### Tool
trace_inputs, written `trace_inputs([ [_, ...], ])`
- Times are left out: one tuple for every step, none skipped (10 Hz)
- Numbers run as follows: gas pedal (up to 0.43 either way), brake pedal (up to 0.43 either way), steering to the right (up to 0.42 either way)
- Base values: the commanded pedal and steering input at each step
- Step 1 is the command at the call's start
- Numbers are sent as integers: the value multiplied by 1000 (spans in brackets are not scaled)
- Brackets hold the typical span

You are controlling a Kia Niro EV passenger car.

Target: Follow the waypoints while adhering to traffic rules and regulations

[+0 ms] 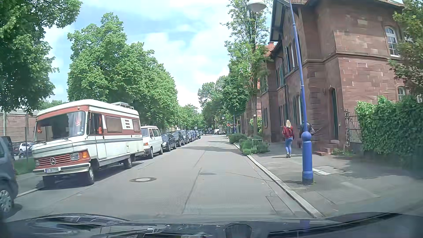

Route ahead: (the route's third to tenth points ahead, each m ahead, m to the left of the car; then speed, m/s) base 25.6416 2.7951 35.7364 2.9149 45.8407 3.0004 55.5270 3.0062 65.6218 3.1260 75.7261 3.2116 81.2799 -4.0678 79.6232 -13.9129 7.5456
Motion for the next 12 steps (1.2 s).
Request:
trace_inputs([
  [20, 0, -8],
  [20, 0, -8],
  [20, 0, -8],
  [20, 0, -8],
  [20, 0, -10],
  [20, 0, -12],
  [20, 0, -12],
  [20, 0, -9],
  [20, 0, -8],
  [20, 0, -8],
  [20, 0, -8],
  [20, 0, -5],
])
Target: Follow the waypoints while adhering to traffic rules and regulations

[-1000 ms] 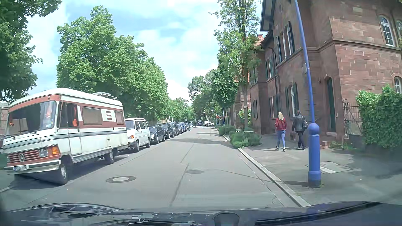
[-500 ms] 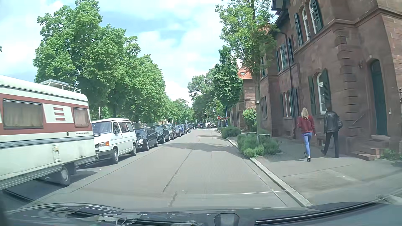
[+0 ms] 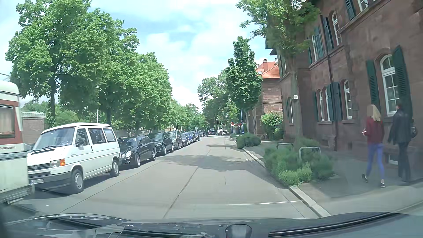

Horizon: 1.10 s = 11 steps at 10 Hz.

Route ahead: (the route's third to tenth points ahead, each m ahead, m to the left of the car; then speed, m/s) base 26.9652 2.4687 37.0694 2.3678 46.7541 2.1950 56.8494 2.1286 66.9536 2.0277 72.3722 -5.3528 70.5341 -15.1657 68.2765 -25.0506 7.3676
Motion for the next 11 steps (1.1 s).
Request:
trace_inputs([
  [20, 0, 0],
  [20, 0, 7],
  [20, 0, 9],
  [28, 0, 8],
  [28, 0, 8],
  [28, 0, 8],
  [28, 0, 6],
  [28, 0, 2],
  [28, 0, -7],
  [28, 0, -14],
  [28, 0, -16],
])
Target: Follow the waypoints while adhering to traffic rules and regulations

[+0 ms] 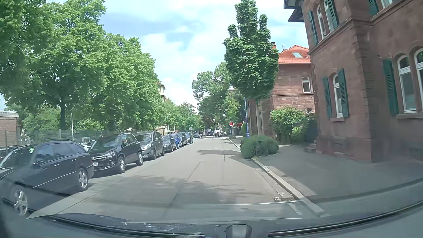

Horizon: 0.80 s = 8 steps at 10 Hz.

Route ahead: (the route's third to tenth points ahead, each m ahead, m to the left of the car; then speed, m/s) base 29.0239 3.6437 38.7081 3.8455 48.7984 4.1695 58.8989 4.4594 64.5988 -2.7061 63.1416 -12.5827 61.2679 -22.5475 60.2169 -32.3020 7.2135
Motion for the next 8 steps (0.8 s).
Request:
trace_inputs([
  [28, 0, -15],
  [28, 0, -12],
  [28, 0, -10],
  [28, 0, -10],
  [28, 0, -9],
  [28, 0, -8],
  [28, 0, -6],
  [28, 0, -5],
])
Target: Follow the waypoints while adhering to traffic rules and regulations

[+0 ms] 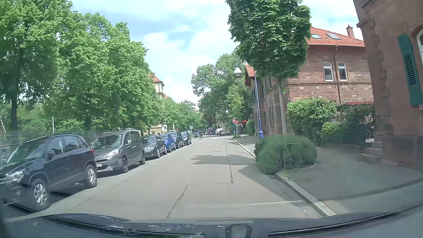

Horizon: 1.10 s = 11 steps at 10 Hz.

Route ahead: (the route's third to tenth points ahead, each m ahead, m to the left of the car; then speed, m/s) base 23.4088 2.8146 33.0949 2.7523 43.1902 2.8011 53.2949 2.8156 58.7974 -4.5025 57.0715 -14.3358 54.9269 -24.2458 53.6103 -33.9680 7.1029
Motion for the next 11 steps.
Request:
trace_inputs([
  [28, 0, -5],
  [28, 0, -5],
  [28, 0, -5],
  [28, 0, -5],
  [28, 0, -5],
  [28, 0, -5],
  [28, 0, -5],
  [28, 0, -5],
  [28, 0, -5],
  [28, 0, -5],
  [28, 0, -5],
])
